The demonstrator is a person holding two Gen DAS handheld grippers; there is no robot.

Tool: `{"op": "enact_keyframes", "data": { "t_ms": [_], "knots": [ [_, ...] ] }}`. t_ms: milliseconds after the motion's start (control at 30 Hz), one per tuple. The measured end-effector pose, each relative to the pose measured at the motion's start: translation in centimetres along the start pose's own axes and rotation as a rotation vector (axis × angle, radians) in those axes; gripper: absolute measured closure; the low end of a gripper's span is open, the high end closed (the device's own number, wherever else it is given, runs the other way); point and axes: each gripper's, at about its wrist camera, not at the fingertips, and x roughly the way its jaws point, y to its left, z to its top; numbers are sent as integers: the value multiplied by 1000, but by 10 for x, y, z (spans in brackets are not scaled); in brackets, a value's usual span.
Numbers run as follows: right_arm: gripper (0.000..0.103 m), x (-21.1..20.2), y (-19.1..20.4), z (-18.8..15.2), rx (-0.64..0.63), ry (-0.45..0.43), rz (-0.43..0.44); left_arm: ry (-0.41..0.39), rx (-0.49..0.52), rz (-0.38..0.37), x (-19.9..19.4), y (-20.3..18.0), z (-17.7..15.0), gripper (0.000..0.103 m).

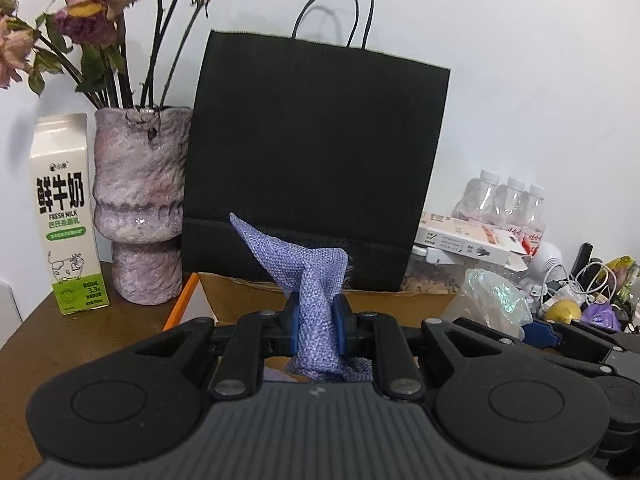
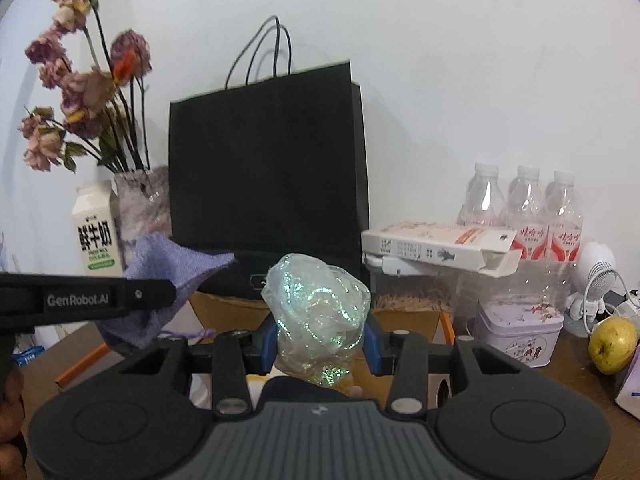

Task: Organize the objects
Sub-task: 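Open both tools to drop the pouch and bag into the box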

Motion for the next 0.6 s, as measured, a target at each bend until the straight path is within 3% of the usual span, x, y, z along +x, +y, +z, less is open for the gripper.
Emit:
{"op": "enact_keyframes", "data": {
  "t_ms": [100,167,233,267,333,367,400,600],
  "knots": [
    [61,6,0,-1,-7,14,-7,6,16,6,7,1,-2,82],
    [57,9,-1,-2,-4,26,-14,9,20,20,9,2,-4,72],
    [55,11,-3,-4,-2,40,-19,7,22,32,10,3,-5,52],
    [50,11,-4,-6,0,43,-22,3,23,39,10,4,-5,47],
    [32,12,-4,-7,3,46,-30,-12,24,61,10,5,-5,16],
    [15,12,-5,-7,4,44,-35,-24,21,74,9,6,-5,9],
    [6,11,-5,-7,6,40,-43,-34,18,87,8,7,-5,0],
    [0,13,-4,-10,3,47,-46,-33,-8,108,8,13,-3,0]
  ]
}}
